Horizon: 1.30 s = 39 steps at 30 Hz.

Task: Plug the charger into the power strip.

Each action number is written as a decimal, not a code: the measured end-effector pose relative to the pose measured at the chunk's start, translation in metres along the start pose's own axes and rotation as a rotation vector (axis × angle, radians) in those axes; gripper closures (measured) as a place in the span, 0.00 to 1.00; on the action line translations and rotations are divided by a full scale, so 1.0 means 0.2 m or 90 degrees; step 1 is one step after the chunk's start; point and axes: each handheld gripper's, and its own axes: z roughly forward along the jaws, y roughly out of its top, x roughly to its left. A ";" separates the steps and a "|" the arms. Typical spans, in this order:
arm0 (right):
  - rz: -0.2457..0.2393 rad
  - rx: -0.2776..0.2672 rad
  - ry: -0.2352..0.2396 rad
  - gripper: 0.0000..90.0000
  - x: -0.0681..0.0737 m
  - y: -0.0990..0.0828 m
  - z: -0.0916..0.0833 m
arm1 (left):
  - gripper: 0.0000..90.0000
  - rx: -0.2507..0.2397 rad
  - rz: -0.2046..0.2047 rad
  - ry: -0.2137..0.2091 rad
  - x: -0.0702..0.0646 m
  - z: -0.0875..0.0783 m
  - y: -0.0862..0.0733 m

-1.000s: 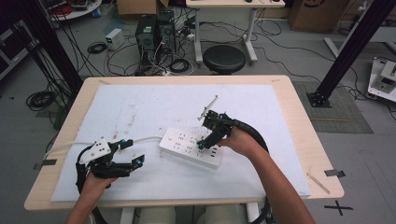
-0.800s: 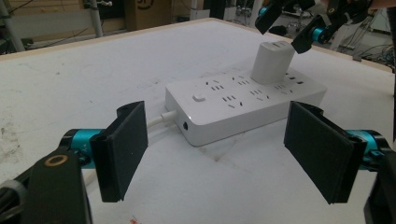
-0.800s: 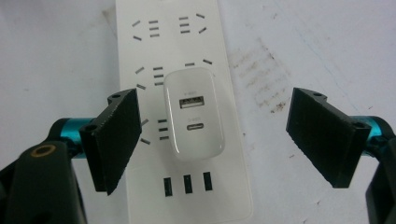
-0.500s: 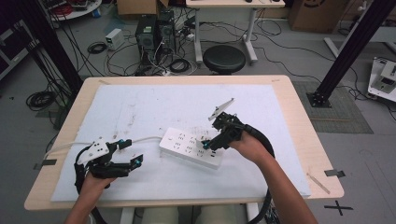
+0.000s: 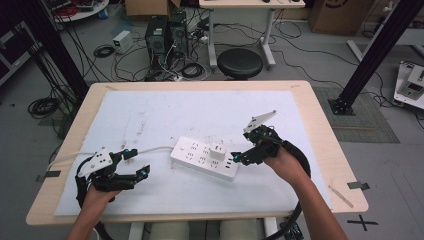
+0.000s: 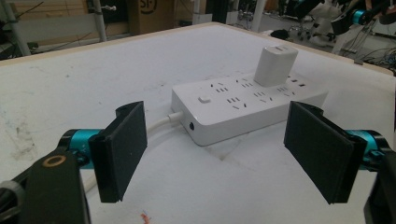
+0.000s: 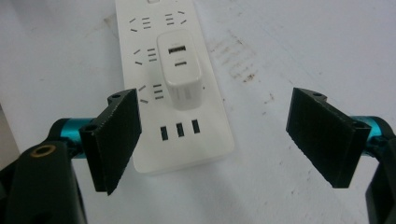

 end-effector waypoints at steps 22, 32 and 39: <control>0.048 -0.059 -0.021 0.20 -0.04 -0.25 -0.16 | 0.21 0.000 0.023 0.006 -0.02 0.01 0.04; 0.060 -0.063 -0.027 0.20 -0.04 -0.31 -0.17 | 0.21 0.003 0.026 0.006 -0.02 0.02 0.06; 0.064 -0.066 -0.029 0.20 -0.04 -0.34 -0.18 | 0.21 0.002 0.025 0.004 -0.02 0.03 0.07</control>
